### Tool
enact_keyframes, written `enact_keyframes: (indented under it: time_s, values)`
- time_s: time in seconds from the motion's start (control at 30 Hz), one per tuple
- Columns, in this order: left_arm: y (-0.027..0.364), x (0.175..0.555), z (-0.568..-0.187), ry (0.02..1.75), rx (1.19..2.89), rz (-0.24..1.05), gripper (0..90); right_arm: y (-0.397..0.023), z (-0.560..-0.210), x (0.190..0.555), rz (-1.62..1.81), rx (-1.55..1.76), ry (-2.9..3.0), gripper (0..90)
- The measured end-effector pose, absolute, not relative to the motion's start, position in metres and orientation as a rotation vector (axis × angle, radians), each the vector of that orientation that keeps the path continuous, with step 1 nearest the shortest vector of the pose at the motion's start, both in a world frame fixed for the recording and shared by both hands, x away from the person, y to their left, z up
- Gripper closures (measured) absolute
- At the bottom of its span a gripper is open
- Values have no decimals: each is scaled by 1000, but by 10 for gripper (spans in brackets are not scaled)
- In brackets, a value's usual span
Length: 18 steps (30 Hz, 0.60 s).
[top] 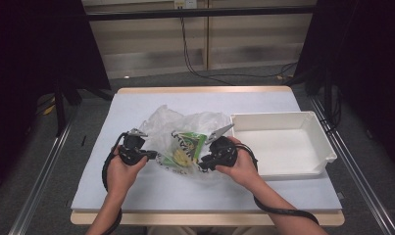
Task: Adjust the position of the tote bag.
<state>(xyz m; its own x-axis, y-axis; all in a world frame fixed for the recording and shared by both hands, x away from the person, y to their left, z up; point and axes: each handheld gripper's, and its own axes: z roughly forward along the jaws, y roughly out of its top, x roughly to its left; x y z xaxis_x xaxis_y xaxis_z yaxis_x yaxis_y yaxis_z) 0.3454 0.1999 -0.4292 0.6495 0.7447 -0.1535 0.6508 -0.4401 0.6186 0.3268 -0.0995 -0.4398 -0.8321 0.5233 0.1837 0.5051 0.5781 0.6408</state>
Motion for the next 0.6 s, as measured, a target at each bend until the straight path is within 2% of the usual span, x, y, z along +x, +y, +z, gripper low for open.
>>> enact_keyframes:
  time_s: [0.13,0.37,0.43,0.53,0.57,0.6]
  values:
    - [199,343,-425,1046,2196,178,900,-97,-434,333,1123,914,2728,700]
    - [188,342,-417,1012,2160,180,884,-88,-423,349,1193,1015,2636,757]
    - [185,343,-415,1010,2141,187,784,-82,-422,351,1214,1003,2627,769]
    - [179,346,-412,1017,2110,174,507,-71,-425,350,1226,958,2665,772]
    - [176,347,-412,1026,2095,180,434,-68,-426,348,1227,949,2677,772]
    - [172,346,-411,1023,2080,190,400,-65,-428,347,1220,935,2695,772]
